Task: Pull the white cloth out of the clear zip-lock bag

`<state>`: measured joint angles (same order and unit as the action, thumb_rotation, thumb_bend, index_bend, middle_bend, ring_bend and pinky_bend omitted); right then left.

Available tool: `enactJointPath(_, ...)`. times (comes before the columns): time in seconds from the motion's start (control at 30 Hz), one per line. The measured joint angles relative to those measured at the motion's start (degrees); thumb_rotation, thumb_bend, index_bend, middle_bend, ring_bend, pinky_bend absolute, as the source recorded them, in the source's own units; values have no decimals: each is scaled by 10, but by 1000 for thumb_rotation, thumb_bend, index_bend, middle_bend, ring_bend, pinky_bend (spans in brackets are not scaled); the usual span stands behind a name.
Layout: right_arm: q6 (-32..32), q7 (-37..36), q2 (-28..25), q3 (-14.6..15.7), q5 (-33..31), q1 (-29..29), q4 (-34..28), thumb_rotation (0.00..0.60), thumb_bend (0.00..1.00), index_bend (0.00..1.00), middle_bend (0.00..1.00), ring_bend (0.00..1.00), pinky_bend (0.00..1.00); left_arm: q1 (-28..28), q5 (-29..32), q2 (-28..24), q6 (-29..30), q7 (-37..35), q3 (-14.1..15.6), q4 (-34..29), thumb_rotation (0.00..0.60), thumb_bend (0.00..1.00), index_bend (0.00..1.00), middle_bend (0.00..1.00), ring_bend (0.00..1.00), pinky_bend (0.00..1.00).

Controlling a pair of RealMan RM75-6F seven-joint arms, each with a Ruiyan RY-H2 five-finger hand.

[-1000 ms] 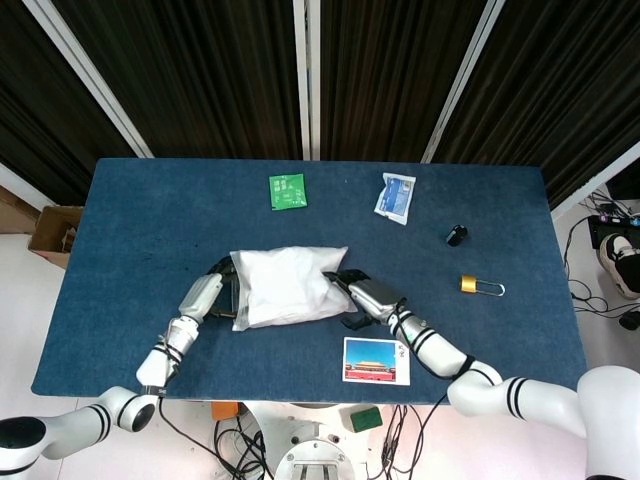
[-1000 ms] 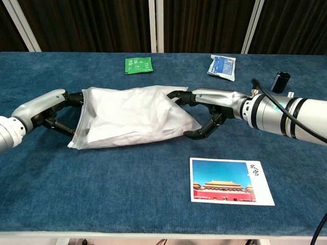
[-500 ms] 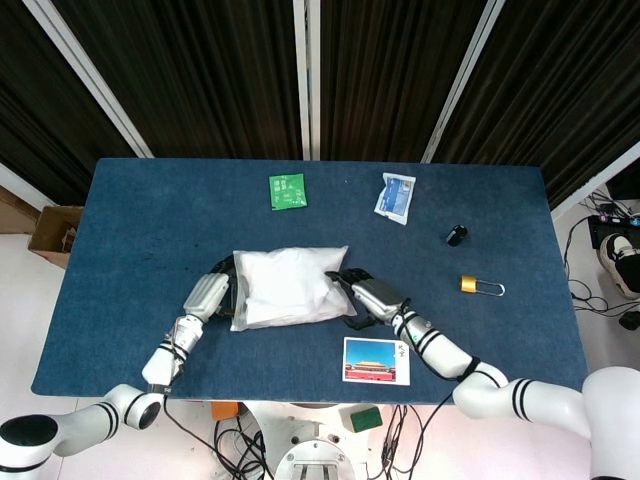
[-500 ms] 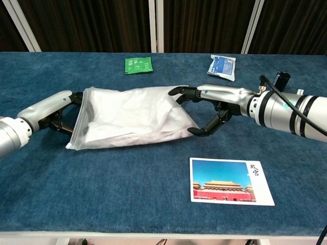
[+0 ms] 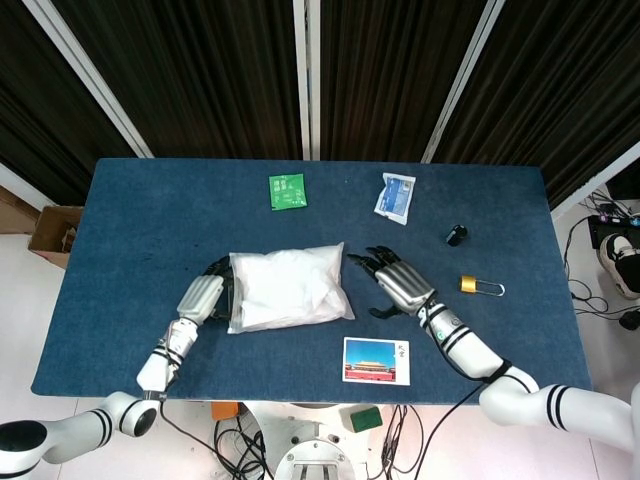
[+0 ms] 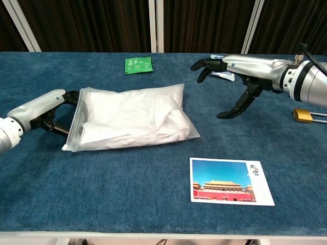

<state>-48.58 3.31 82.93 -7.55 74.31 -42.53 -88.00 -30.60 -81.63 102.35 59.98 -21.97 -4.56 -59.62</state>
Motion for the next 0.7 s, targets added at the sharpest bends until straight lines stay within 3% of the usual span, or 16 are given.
enactJointPath(0.23,-15,127,23,-22,-74,-21,22,600,195,207,230,33,97,0,-4,-5,3,9,3,-7,600,514,741,266,24,94)
enactJointPath(0.43,20,187,68,-43,-98,-81,119,600,244,232,237,36,98,1,1,-13,0,15,1,-16,600,514,741,263,24,94)
enactJointPath(0.7,57,220,176,-51,-112,-143,282,600,303,314,256,60,106,2,4,-15,-6,16,3,-17,600,514,741,261,24,94)
